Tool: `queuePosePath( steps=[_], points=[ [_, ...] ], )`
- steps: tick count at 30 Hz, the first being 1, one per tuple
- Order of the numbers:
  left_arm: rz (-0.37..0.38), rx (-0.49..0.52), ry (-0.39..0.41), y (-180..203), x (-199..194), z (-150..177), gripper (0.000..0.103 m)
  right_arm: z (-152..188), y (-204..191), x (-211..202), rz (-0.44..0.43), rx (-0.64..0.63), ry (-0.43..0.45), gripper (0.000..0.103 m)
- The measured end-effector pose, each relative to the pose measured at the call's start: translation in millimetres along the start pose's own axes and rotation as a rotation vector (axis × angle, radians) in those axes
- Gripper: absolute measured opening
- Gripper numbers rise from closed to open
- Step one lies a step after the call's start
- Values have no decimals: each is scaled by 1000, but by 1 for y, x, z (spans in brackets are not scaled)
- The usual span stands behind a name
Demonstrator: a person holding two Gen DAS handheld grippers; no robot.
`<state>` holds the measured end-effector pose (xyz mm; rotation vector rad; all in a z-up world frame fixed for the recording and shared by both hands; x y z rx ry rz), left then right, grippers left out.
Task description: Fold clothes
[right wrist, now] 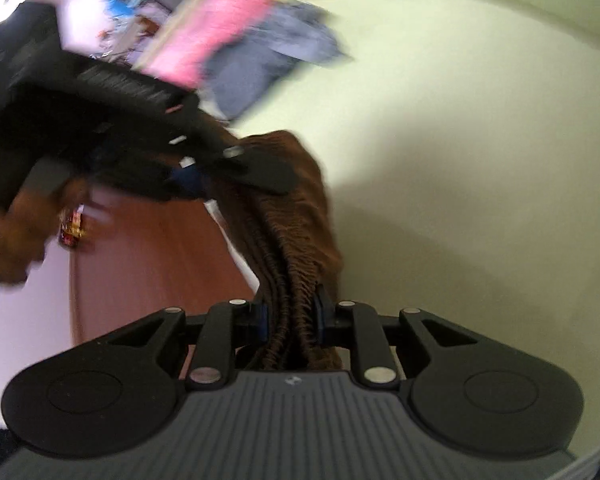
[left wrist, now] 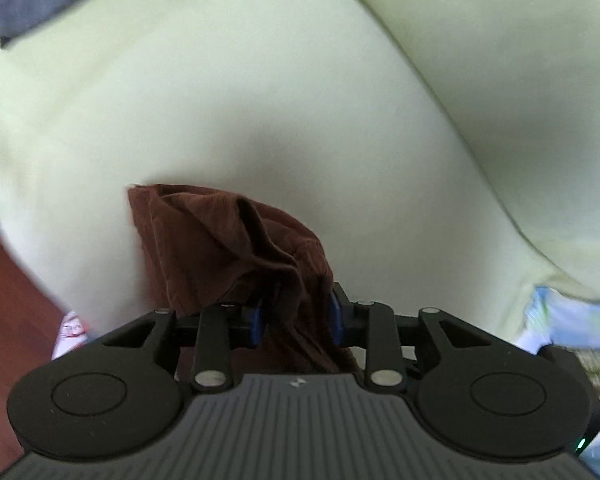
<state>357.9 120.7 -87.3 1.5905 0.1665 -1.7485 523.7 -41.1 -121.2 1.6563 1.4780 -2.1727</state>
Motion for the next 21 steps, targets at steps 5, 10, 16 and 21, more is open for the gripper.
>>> queuePosePath(
  steps=[5,10,16,21],
  points=[
    [-82,27,-39,56,84,-64,36,-16,95,-1,7,76,-67,17],
    [-137,37,-71,75,118,-106,39,-26,150,-1,11,55,-66,17],
    [-74,24,-272,83,117,-122,66,-7,128,-8,-7,17,-65,36],
    [-55,185,-274,96,70,-131,72,3,105,-23,30,2,4,69]
  ],
)
Point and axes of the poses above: each gripper's, at about its wrist camera, not at the fingertips, and x roughly the way its jaws point, y to its right, z to its underside, the point moved 5 cm from there along x, roughly the way its jaws point, and after that the axes turned 12 degrees about -y, right-handed, at the moved point
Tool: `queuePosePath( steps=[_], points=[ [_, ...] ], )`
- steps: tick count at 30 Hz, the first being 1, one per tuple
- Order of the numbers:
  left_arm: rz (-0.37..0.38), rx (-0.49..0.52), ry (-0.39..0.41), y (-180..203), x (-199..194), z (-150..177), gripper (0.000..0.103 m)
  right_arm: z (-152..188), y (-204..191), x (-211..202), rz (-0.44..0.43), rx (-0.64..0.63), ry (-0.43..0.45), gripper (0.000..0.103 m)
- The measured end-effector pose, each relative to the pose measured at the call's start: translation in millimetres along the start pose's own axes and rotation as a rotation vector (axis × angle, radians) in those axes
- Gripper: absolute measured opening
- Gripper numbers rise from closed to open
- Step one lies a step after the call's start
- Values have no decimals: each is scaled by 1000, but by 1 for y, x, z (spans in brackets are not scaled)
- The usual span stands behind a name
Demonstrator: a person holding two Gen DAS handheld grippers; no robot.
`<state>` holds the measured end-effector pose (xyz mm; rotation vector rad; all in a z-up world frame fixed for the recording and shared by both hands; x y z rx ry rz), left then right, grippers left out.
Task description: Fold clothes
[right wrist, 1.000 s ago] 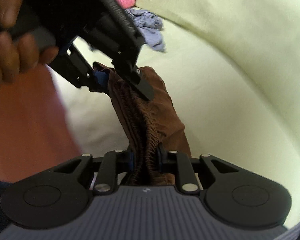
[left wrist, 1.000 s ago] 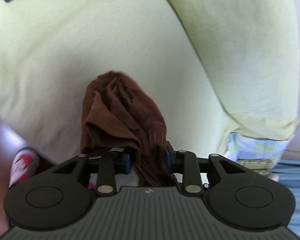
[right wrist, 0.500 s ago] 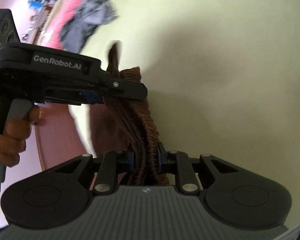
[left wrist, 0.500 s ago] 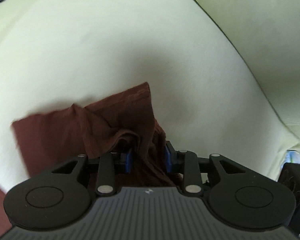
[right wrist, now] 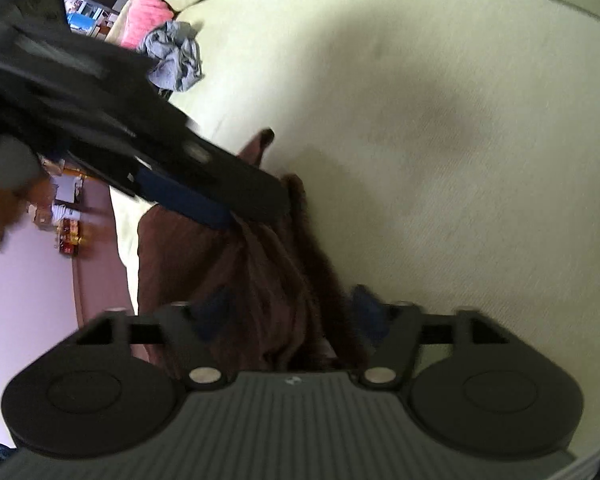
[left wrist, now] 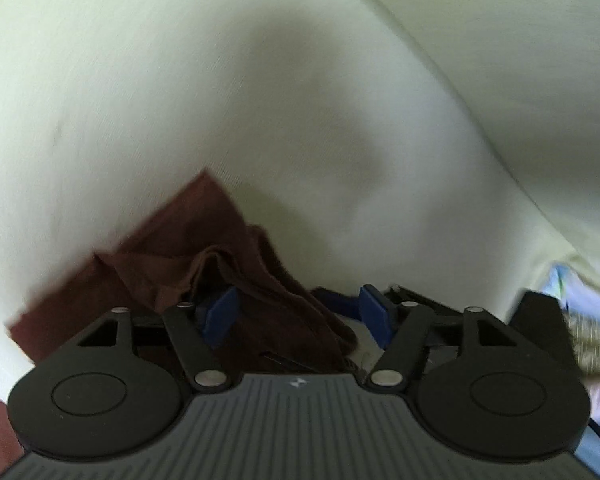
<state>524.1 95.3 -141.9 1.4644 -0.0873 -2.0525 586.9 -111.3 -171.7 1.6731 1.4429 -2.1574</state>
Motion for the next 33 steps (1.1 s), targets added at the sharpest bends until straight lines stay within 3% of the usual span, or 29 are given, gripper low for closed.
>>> queuePosePath(
  steps=[5,10,12,13,17,20,22,28,30,31,33],
  points=[
    [2,63,49,-45,-36,16,72,-11,-18,10,60,-145,-42,72],
    [-41,31,55,-109,-29,33,72,-34,-28,16,9,-272,-119,71],
    [-28,6,67,-136,-24,47,72,-42,-32,18,35,-329,-181,55],
    [-3,5,82,-151,-19,59,72,-47,-33,21,55,-345,-190,28],
    [42,11,138,-176,-7,94,70,-48,-17,12,24,-318,-218,24],
    [153,-89,178,-198,-1,126,70,-49,-11,11,-23,-286,-221,29],
    [319,-194,205,-207,14,148,70,-52,-9,14,-53,-262,-214,32],
    [607,-324,328,-195,53,141,70,-59,-8,22,-107,-241,-205,31],
    [671,-357,375,-194,56,138,69,-63,-11,26,-108,-248,-204,30],
    [696,-376,406,-195,57,139,55,-64,-12,27,-107,-253,-203,23],
    [673,-382,483,-199,54,148,41,-67,-18,28,-78,-306,-206,22]
  ],
)
Point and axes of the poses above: each gripper's, at about its wrist camera, not at the fingertips, and x roughly the way its jaws point, y to its right, z to its underside, the point moved 5 cm from there along x, roughly the way its jaws point, and after that the axes turned 12 degrees about -y, right-handed, at the moved point
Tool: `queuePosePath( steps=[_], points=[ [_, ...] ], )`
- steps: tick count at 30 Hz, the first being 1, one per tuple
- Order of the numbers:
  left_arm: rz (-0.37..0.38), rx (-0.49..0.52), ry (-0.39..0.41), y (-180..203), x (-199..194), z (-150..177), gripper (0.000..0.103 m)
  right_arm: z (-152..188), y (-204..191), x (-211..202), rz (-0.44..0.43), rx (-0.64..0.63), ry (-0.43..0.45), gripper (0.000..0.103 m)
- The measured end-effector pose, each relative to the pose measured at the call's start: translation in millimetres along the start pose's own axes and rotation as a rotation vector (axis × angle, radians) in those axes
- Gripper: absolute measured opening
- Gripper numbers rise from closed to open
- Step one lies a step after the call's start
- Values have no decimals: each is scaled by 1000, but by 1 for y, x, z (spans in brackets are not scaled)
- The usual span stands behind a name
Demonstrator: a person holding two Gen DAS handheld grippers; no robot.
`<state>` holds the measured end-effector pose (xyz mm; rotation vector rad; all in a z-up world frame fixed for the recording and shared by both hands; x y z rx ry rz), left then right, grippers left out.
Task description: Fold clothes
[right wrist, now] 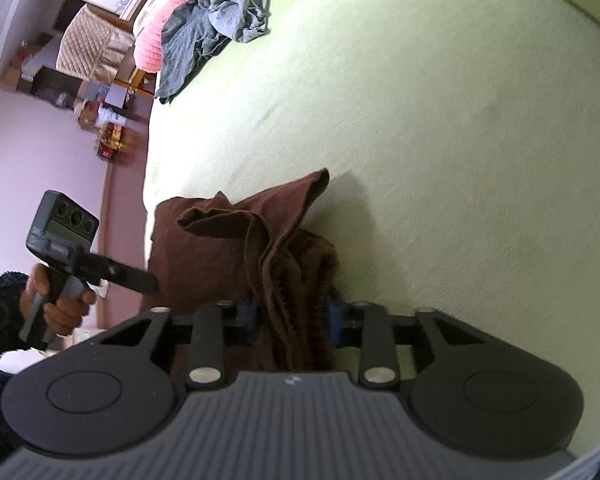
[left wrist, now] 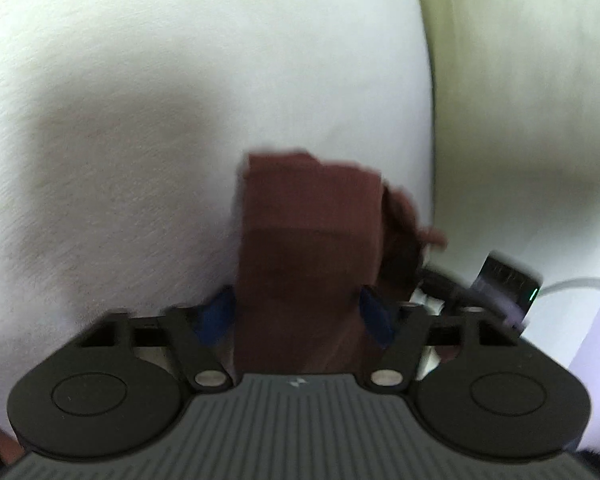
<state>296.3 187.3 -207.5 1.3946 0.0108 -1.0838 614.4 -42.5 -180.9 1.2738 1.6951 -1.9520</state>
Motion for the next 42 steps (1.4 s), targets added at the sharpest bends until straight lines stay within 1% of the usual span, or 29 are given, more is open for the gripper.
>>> queuePosePath(
  steps=[2,4,5,8,9,10,13,15,17,19,20,21,22,23,24,25,26,27,28,29,31,32,34,36,38,39,40,41,42],
  points=[
    [-17,42,49,1,-4,8,39,-9,-7,4,16,-30,-15,21],
    [-25,47,90,1,-5,15,38,-21,-16,8,39,-82,-46,21],
    [-27,45,121,1,-6,20,38,-34,-22,13,61,-128,-84,21],
    [-22,-5,224,-5,-14,37,38,-62,-39,28,96,-242,-185,21],
    [-12,-40,263,-9,-17,47,38,-70,-44,33,101,-269,-210,21],
    [-7,-57,279,-12,-18,52,38,-80,-51,39,108,-312,-245,21],
    [12,-105,310,-21,-23,62,38,-102,-72,56,131,-421,-326,21],
    [23,-117,320,-24,-27,63,38,-113,-84,65,145,-465,-356,21],
    [28,-116,328,-28,-34,63,38,-121,-90,71,155,-484,-376,21],
    [21,-112,316,-29,-30,63,41,-123,-89,73,175,-484,-388,21],
    [14,-113,306,-29,-26,63,43,-122,-89,72,181,-471,-386,24],
    [7,-114,291,-30,-26,63,44,-121,-88,70,185,-446,-371,28],
    [-1,-112,271,-34,-34,63,44,-119,-88,62,226,-413,-312,43],
    [-12,-99,263,-36,-42,64,45,-119,-89,57,265,-395,-264,67],
    [-37,-81,258,-38,-52,64,45,-116,-90,45,323,-361,-186,72],
    [-88,-52,259,-38,-64,66,45,-111,-90,25,406,-305,-67,72],
    [-139,-24,260,-38,-77,67,45,-105,-90,10,456,-248,17,70],
    [-204,9,265,-36,-93,68,45,-99,-89,-1,481,-193,73,68],
    [-275,57,275,-26,-109,67,44,-87,-89,-15,497,-120,141,53],
    [-302,113,279,-11,-114,65,44,-68,-92,-30,495,-59,212,35],
    [-313,222,279,14,-114,59,45,-7,-113,-39,444,6,324,23],
    [-313,289,274,30,-111,55,46,20,-124,-31,419,20,342,18],
    [-280,470,229,71,-73,44,46,53,-135,-10,391,58,352,18],
    [-289,533,193,79,-38,35,46,78,-139,12,385,102,386,18],
    [-348,547,178,72,-12,22,44,92,-128,30,430,179,423,16],
    [-372,546,176,67,-3,15,40,98,-118,35,472,231,446,14],
    [-388,533,185,60,1,8,24,101,-109,36,509,273,467,13],
    [-398,523,191,55,3,3,23,105,-100,32,547,316,499,14],
    [-401,532,200,57,-1,2,24,111,-90,19,580,372,560,16]
  ],
)
Point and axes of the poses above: each gripper's, at about its wrist camera, not at the fingertips, and x roughly the way its jaws point, y to its right, z to its underside, the point moved 5 cm from there along x, roughly the way its jaws point, and after that the axes turned 12 degrees about -y, right-handed, at the moved point
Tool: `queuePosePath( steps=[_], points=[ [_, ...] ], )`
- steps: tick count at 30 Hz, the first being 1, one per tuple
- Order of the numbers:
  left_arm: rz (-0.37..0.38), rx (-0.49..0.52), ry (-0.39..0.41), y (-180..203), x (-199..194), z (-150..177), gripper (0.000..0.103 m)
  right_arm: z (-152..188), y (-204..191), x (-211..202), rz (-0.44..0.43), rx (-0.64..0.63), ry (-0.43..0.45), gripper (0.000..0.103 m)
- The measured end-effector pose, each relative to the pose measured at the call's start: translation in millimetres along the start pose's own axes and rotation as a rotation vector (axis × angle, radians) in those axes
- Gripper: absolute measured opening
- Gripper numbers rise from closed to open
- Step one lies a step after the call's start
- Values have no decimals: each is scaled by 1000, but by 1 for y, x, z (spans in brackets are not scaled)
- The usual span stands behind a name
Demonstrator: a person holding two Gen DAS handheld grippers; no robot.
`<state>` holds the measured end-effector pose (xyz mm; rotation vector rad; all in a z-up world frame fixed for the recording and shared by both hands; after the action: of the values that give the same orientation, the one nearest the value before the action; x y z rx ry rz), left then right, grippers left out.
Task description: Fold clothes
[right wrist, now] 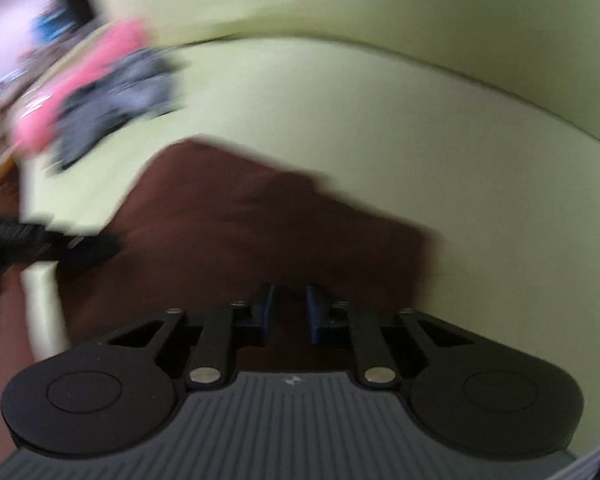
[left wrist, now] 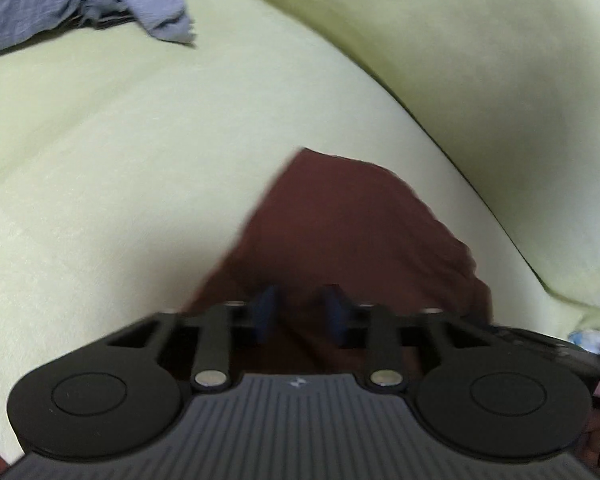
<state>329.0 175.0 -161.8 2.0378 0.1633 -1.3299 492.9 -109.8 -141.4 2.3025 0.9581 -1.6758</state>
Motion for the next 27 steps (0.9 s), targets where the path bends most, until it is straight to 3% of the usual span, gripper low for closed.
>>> queuePosePath(
  steps=[2,4,7,11,13,20,26,27],
  points=[
    [-33,54,45,6,-22,-10,32,-9,28,-20,-17,80,70,30],
    [-50,117,70,15,-35,-18,48,-6,41,-30,-30,105,67,43],
    [-58,221,86,31,-41,-38,53,4,52,-32,-79,145,55,44],
    [-61,229,33,24,-17,-60,53,9,60,-18,-129,225,44,44],
    [-58,217,-21,14,-2,-72,53,7,64,-7,-153,280,62,44],
    [56,194,-51,5,13,-87,51,11,68,-5,-169,340,92,44],
    [128,235,-127,2,32,-96,32,15,62,-4,-160,403,114,44],
    [136,242,-130,3,31,-95,24,14,61,-3,-162,403,114,43]
  ],
)
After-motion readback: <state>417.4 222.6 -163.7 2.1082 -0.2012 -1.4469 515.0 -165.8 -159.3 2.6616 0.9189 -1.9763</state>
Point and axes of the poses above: each gripper's, at about its wrist camera, not at the fingertips, and x roughly the way its jaws point, y to its right, z to its underside, the point moved 5 cm from there along x, roughly the way its jaws point, and after that the axes turned 12 degrees about -y, right-handed, at the moved point
